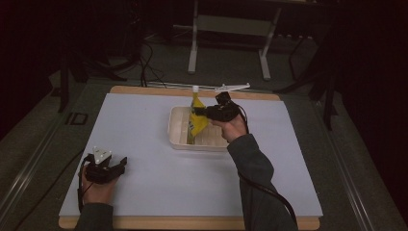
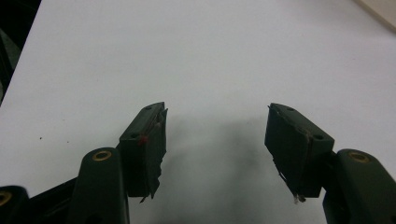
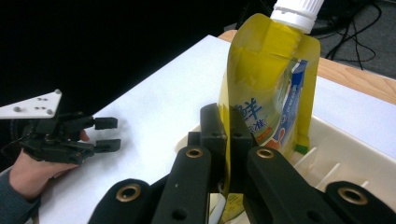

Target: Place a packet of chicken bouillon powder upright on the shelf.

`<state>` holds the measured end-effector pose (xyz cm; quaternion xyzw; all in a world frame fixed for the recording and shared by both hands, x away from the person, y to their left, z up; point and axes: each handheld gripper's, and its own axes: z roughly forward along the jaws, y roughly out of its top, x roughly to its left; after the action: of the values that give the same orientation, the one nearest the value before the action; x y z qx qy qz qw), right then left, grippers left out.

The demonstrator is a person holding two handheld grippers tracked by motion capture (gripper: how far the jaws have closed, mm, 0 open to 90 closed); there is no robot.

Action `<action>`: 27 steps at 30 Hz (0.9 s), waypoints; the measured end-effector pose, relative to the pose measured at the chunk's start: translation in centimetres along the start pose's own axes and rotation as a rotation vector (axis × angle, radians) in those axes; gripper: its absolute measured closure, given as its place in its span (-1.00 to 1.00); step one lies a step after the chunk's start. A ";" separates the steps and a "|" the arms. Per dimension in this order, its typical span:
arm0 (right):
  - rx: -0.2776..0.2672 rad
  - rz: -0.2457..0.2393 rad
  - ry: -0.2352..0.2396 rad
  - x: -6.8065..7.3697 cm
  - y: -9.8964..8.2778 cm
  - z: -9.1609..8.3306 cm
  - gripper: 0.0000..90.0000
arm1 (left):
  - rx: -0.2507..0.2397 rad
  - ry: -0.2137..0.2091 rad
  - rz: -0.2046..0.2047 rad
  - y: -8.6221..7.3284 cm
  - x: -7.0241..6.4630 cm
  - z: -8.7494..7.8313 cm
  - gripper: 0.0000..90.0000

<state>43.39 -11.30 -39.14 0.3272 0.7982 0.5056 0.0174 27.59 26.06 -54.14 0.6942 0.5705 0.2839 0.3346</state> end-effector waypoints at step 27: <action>0.029 0.038 -0.078 -0.4 0.0 0.7 0.65 | -0.002 0.000 -0.004 0.0 0.0 0.0 -0.15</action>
<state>43.96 -10.95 -39.65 0.3621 0.7977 0.4810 0.0339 27.57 26.06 -54.13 0.6928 0.5715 0.2839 0.3359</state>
